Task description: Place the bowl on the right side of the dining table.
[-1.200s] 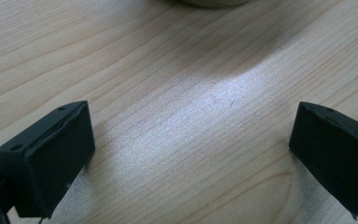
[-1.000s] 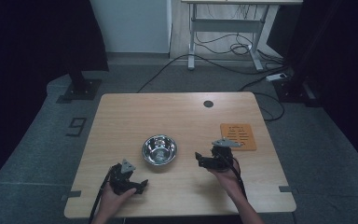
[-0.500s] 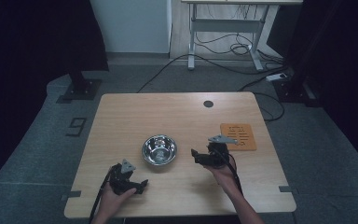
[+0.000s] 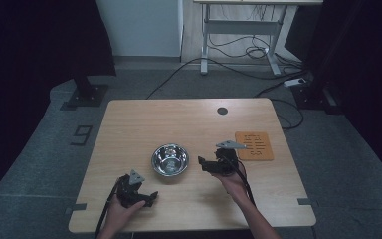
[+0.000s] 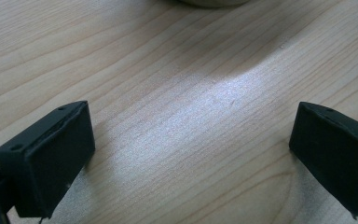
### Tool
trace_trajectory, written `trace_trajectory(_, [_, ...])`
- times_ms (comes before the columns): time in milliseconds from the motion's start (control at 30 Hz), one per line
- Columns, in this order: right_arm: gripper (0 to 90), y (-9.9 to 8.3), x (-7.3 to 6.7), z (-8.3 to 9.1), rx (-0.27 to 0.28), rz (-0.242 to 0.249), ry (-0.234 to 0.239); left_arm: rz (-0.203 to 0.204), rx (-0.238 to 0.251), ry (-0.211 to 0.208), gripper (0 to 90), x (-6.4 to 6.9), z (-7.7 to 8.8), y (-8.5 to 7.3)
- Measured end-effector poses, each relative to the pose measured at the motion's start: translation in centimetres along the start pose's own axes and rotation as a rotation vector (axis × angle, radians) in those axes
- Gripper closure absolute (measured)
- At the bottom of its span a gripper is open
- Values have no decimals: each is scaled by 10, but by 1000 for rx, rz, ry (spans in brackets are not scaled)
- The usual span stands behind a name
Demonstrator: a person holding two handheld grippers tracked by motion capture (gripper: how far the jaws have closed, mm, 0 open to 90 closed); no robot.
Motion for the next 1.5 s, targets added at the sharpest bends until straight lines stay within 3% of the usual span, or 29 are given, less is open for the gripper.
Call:
trace_trajectory(633, [170,8,-20,-20,-22,10,30,-1,-1,0,0,0,0,0])
trace_trajectory(1500, [184,5,-37,-46,-65,18,50,0,0,0,0,0,0,0])
Point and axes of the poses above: each handheld gripper's, and its own axes: z roughly backward along the jaws, y roughly out of its top, x roughly to its right, the point moved 8 cm from there along -z, roughly forward along the jaws, and after that the axes turned 6 degrees about x, right-handed, at the moved point
